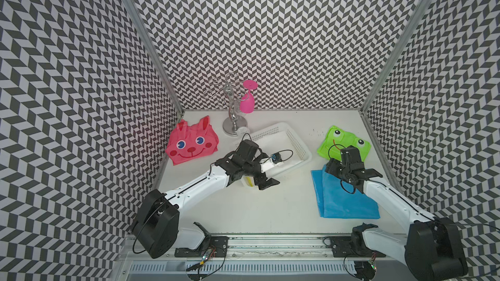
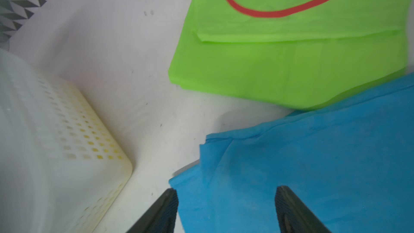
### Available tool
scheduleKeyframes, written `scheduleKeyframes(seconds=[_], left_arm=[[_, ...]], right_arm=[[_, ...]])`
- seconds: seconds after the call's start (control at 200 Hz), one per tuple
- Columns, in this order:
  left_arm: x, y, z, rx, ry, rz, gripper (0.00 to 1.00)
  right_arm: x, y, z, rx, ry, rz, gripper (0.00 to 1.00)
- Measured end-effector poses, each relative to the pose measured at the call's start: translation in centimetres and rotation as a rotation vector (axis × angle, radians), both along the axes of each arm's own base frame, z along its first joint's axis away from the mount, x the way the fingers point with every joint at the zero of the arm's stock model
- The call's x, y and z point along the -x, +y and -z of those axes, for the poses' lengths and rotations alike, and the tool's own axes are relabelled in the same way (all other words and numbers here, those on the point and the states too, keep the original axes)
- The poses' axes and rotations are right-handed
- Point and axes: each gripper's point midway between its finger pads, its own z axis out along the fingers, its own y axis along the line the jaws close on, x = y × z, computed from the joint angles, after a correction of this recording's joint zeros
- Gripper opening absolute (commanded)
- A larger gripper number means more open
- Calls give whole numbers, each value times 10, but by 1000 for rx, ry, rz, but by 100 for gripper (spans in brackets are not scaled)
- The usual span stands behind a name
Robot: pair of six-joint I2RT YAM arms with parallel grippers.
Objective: Put the folded raincoat in the basket
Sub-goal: Move the basket to the center of the board.
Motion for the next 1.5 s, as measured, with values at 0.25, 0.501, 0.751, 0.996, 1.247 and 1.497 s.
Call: scheduleKeyframes(seconds=[0.25, 0.501, 0.751, 0.996, 1.247, 1.497], left_arm=[[-29, -1, 46, -147, -80, -128, 54], [-39, 43, 42, -168, -121, -196, 41], [-43, 98, 42, -173, -85, -239, 40], [-28, 135, 50, -193, -59, -254, 38], [-32, 171, 52, -214, -63, -305, 32], [-35, 205, 55, -237, -47, -354, 30]], right_arm=[[1, -103, -8, -1, -55, 332, 87], [-1, -131, 19, 4, 4, 345, 90], [5, -142, 26, 30, 28, 374, 93], [19, -171, 31, 35, 34, 471, 94], [15, -168, 44, 6, 37, 404, 89], [-3, -146, 56, -67, -8, 255, 82]])
